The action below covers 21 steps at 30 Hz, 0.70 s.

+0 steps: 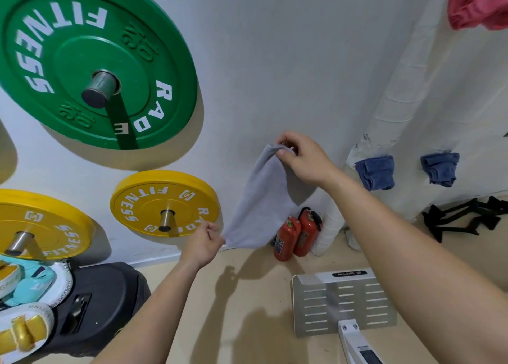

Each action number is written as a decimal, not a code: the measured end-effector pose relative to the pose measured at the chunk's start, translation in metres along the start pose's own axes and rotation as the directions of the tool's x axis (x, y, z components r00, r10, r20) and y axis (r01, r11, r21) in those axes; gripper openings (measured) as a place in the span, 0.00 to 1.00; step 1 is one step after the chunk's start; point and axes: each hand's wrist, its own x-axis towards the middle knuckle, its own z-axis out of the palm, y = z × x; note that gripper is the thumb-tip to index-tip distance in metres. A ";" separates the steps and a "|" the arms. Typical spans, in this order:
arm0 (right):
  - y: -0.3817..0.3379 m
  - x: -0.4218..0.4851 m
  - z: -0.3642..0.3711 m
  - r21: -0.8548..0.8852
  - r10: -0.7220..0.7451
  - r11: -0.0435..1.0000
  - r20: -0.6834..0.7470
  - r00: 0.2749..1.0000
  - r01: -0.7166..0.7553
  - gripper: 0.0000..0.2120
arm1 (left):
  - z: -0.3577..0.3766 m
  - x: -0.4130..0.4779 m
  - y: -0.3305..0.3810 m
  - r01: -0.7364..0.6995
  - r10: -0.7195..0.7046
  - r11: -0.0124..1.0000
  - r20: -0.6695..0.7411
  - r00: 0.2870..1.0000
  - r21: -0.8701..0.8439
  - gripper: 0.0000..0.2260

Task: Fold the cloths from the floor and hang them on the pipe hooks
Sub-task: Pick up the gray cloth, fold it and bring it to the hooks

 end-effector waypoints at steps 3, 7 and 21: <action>-0.012 0.002 0.006 0.052 -0.076 0.996 0.149 0.986 0.069 0.07 | -0.001 0.000 0.033 -0.199 0.205 0.975 0.049 0.978 -0.101 0.37; -0.024 0.003 0.007 0.066 -0.131 0.991 0.241 0.962 0.119 0.06 | -0.005 0.005 0.083 -0.413 0.431 0.874 0.019 0.902 -0.255 0.29; 0.043 -0.012 -0.022 -0.248 0.230 0.917 -0.308 0.923 -0.311 0.06 | 0.004 0.005 0.026 -0.091 0.140 0.911 0.093 0.986 -0.401 0.07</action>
